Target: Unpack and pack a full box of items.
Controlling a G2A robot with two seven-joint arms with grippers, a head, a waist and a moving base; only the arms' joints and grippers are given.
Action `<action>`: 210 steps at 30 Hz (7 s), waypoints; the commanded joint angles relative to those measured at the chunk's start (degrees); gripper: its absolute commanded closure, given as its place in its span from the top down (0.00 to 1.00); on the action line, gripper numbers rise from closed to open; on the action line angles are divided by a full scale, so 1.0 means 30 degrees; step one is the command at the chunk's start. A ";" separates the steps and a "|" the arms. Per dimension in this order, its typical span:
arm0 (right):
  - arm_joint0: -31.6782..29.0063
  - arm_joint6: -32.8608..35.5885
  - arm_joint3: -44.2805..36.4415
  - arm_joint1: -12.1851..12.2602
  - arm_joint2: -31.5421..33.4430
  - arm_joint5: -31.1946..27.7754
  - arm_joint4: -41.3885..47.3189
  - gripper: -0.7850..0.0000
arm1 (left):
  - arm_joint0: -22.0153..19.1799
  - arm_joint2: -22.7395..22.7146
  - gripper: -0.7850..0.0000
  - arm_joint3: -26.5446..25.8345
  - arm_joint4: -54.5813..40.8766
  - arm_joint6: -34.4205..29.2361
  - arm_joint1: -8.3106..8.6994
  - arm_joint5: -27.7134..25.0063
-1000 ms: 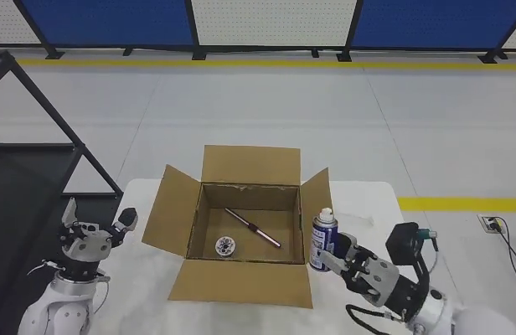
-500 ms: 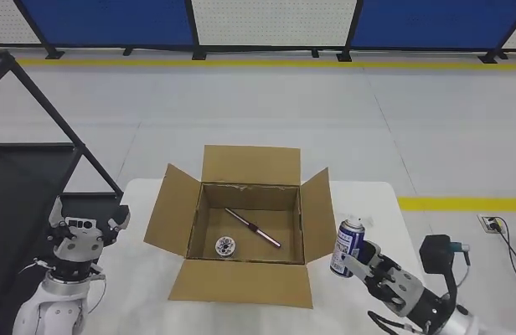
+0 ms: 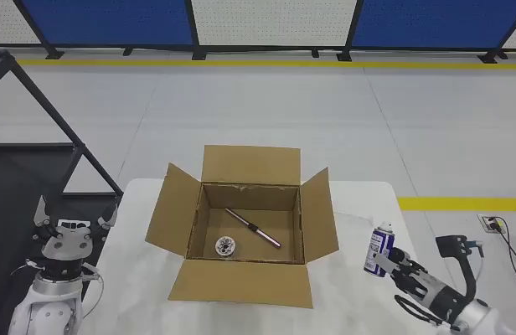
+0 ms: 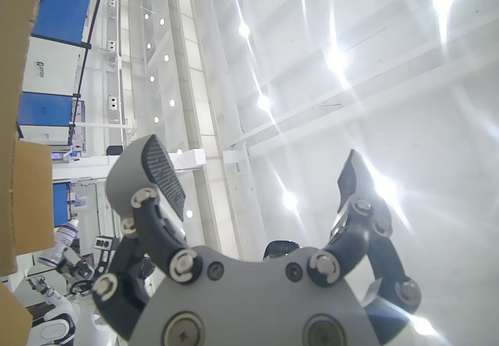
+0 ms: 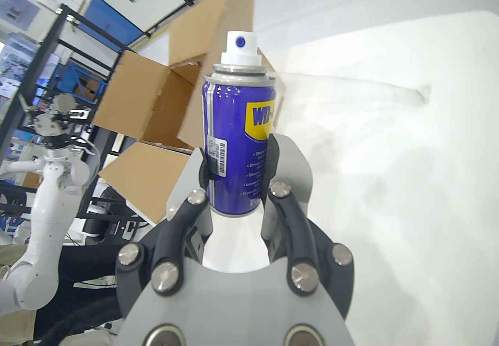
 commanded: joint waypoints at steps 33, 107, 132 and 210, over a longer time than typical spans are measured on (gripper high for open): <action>0.6042 0.4501 0.7681 0.0804 -0.6877 0.3070 -1.0096 0.00 | 0.0240 0.0169 1.00 -0.0159 0.0185 0.0296 -0.0046 -0.0046; 0.9350 0.4863 1.2153 0.1427 -0.9611 0.4970 -1.0111 1.00 | 0.0240 0.0169 1.00 -0.0159 0.0185 0.0296 -0.0046 -0.0046; 0.9480 0.4744 1.2267 0.1669 -0.9829 0.5124 -0.9748 1.00 | 0.0240 0.0169 1.00 -0.0159 0.0185 0.0296 -0.0046 -0.0046; 1.2730 0.0574 0.1356 0.1661 -1.5831 0.2355 -0.9779 1.00 | 0.1631 -0.0737 1.00 -0.0903 0.1004 0.2281 -0.0071 -0.0224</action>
